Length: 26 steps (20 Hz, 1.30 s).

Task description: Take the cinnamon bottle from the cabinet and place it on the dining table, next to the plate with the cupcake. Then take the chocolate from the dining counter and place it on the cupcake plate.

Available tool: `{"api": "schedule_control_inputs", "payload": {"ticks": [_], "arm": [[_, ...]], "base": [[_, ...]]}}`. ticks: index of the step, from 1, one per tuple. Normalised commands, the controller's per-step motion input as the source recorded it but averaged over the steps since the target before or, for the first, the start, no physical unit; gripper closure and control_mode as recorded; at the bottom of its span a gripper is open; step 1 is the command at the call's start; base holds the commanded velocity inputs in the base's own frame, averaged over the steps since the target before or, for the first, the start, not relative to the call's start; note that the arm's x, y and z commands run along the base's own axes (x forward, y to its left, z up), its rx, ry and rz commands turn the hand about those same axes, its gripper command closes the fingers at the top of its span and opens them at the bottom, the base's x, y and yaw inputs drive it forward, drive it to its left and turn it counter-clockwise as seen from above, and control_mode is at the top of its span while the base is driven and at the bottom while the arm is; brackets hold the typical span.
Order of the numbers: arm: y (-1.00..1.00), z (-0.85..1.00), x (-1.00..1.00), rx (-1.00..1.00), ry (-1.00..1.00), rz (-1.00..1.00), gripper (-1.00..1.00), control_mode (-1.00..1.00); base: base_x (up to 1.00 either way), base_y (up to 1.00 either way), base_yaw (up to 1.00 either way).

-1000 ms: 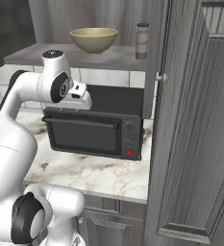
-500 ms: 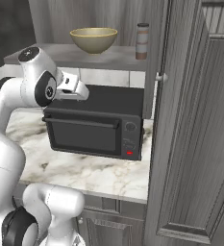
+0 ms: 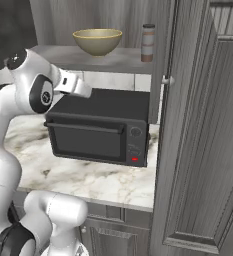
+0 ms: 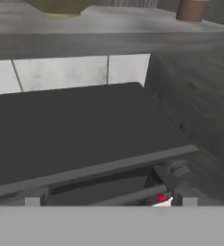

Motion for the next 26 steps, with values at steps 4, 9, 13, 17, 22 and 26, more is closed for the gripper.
{"api": "schedule_control_inputs", "payload": {"ticks": [4,9,13,17,22,26], "arm": [[-0.02,0.44,0.00,-0.01,-0.09,-0.16,-1.00,-1.00],[0.06,0.05,-0.30,-0.03,-0.11,-0.20,-1.00,-1.00],[-0.25,0.64,-0.16,0.01,-0.19,-0.21,-1.00,-1.00],[-0.60,0.81,-0.10,0.12,-0.09,-0.09,-1.00,-1.00],[-0.72,0.77,0.00,0.20,-0.01,-0.02,-1.00,-1.00],[-0.70,0.28,0.39,0.23,0.12,0.00,-1.00,-1.00]], "base": [[0.00,0.00,0.00],[0.00,0.00,0.00],[0.00,0.00,0.00],[0.00,0.00,0.00],[0.00,0.00,0.00],[0.00,0.00,0.00]]}}
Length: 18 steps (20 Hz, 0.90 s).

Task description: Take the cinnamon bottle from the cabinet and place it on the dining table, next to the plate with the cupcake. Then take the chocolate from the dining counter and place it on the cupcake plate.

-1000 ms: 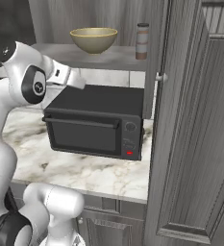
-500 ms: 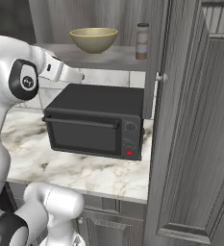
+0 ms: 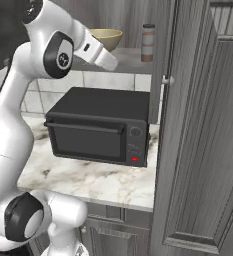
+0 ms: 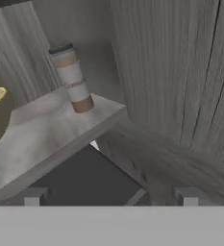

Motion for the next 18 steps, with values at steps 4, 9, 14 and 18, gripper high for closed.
{"api": "schedule_control_inputs", "payload": {"ticks": [4,9,14,18], "arm": [[-0.80,-0.01,0.99,0.10,0.34,0.02,-1.00,-1.00],[-0.37,-0.01,0.91,-0.09,0.16,0.08,-1.00,-1.00],[0.00,-0.01,0.79,-0.20,0.00,0.02,-1.00,-1.00],[0.00,-0.36,0.52,-0.19,-0.02,0.04,-1.00,-1.00]], "base": [[0.00,0.00,0.00],[0.00,0.00,0.00],[0.00,0.00,0.00],[0.00,0.00,0.00]]}}
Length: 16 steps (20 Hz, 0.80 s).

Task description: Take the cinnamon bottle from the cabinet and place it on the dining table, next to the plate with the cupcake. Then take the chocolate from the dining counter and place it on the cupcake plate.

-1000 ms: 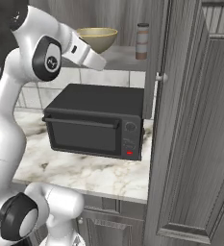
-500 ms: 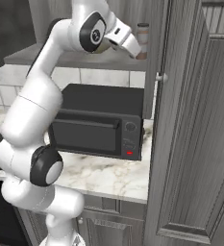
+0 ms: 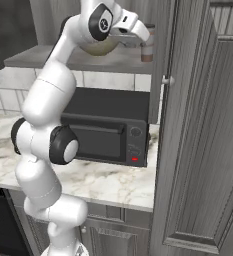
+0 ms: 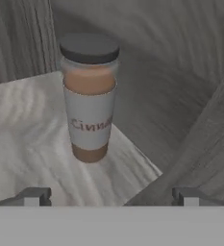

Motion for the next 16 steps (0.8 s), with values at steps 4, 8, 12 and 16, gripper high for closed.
{"api": "schedule_control_inputs", "payload": {"ticks": [4,8,12,16], "arm": [[-0.05,-0.21,0.36,-0.14,-0.04,0.08,-1.00,-1.00],[-0.23,-0.02,0.30,-0.06,-0.05,0.19,-1.00,-1.00],[-0.30,-0.05,0.07,-0.11,-0.16,0.20,-1.00,-1.00],[-0.09,-0.08,0.29,-0.06,-0.09,0.04,-1.00,-1.00]], "base": [[0.00,0.00,0.00],[0.00,0.00,0.00],[0.00,0.00,0.00],[0.00,0.00,0.00]]}}
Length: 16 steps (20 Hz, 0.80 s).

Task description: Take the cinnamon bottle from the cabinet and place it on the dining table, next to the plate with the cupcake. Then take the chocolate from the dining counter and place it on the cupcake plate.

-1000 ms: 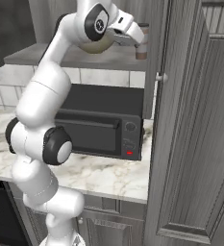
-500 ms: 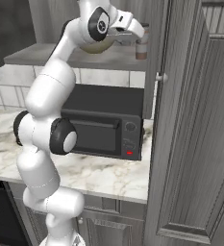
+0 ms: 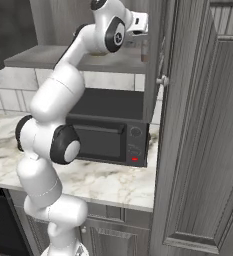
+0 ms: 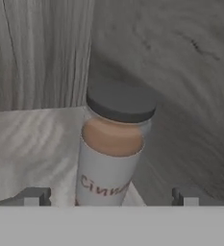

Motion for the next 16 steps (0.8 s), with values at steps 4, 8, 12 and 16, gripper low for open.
{"api": "schedule_control_inputs", "payload": {"ticks": [4,8,12,16], "arm": [[0.00,-0.11,0.56,-0.03,-0.01,0.00,-1.00,-1.00],[-0.01,0.00,0.31,0.00,0.00,0.00,-1.00,-1.00],[-0.16,0.00,0.08,0.00,-0.02,0.00,-1.00,-1.00],[-0.28,0.00,0.00,0.00,0.00,0.00,1.00,-1.00]], "base": [[0.00,0.00,0.00],[0.00,0.00,0.00],[0.00,0.00,0.00],[0.00,0.00,0.00]]}}
